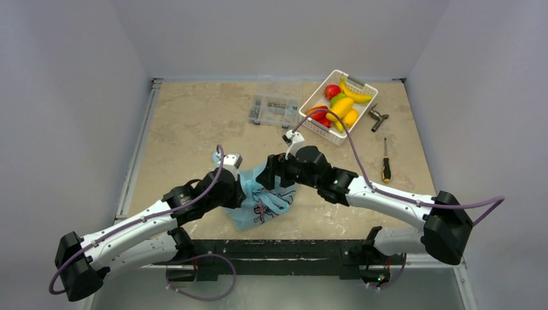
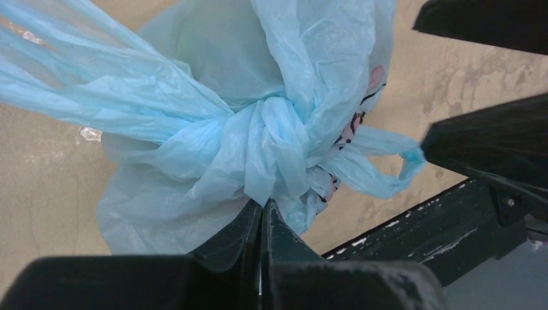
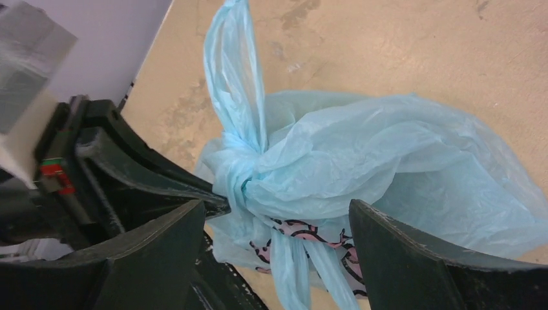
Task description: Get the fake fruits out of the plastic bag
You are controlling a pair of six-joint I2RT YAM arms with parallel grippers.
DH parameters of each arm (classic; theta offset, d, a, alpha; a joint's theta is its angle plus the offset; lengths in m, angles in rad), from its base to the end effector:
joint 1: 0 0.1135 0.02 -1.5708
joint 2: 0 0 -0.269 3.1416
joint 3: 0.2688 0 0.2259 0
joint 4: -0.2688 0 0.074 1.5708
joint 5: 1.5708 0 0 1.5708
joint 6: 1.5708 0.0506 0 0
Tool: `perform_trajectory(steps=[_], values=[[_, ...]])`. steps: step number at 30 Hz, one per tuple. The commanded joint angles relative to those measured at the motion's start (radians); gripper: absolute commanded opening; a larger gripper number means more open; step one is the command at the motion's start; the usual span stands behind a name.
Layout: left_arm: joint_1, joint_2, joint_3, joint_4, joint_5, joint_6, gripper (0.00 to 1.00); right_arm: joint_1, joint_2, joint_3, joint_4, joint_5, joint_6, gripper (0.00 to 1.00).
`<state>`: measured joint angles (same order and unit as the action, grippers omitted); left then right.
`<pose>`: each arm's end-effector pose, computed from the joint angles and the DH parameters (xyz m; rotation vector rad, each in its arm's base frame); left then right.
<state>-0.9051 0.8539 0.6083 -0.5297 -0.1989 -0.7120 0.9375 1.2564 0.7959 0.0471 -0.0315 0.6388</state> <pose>0.1051 -0.1176 0.2350 0.1311 2.3952 -0.5632 0.1601 0.2207 0.2762 -0.3404 2.1141 1.0157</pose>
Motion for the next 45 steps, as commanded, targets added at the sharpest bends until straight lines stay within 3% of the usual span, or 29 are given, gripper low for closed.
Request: perform_trajectory(steps=[1, 7, 12, 14, 17, 20, 24, 28, 31, 34, 37, 41, 45], values=[[0.003, -0.056, -0.025, 0.094, 0.058, 0.025, 0.0, 0.021, 0.049, 0.03, 0.006, 0.05, -0.027, 0.8], [0.002, -0.093, -0.054, 0.12, 0.073, 0.019, 0.0, 0.084, 0.152, 0.068, 0.016, 0.106, -0.028, 0.72], [0.001, -0.098, -0.046, 0.079, 0.039, -0.007, 0.0, 0.09, 0.178, 0.066, 0.053, 0.107, 0.024, 0.58], [0.002, -0.127, -0.057, 0.069, 0.016, -0.028, 0.0, 0.052, 0.149, 0.023, 0.128, 0.048, 0.084, 0.41], [0.002, -0.205, -0.104, 0.066, -0.049, -0.068, 0.0, -0.054, 0.076, -0.13, 0.401, -0.146, 0.218, 0.0], [0.002, -0.273, -0.137, 0.031, -0.088, -0.106, 0.0, -0.169, 0.032, -0.288, 0.643, -0.311, 0.387, 0.0], [0.001, -0.345, -0.157, -0.044, -0.122, -0.121, 0.0, -0.209, -0.051, -0.382, 0.749, -0.325, 0.475, 0.0], [0.002, -0.456, -0.165, -0.066, -0.091, -0.113, 0.0, -0.222, -0.087, -0.418, 0.786, -0.335, 0.503, 0.0], [0.001, -0.517, -0.139, -0.04, 0.004, -0.059, 0.01, -0.224, -0.093, -0.37, 0.662, -0.346, 0.413, 0.0], [0.002, -0.501, -0.057, -0.051, 0.038, -0.007, 0.4, -0.217, -0.109, -0.35, 0.571, -0.34, 0.315, 0.0], [0.002, -0.411, 0.078, -0.089, 0.044, 0.077, 0.59, -0.216, -0.121, -0.321, 0.471, -0.34, 0.246, 0.0], [0.002, -0.18, 0.285, -0.169, 0.029, 0.208, 0.65, -0.214, -0.146, -0.302, 0.408, -0.357, 0.19, 0.0], [0.003, 0.063, 0.448, -0.275, -0.075, 0.195, 0.64, -0.213, -0.153, -0.29, 0.364, -0.359, 0.151, 0.0]])
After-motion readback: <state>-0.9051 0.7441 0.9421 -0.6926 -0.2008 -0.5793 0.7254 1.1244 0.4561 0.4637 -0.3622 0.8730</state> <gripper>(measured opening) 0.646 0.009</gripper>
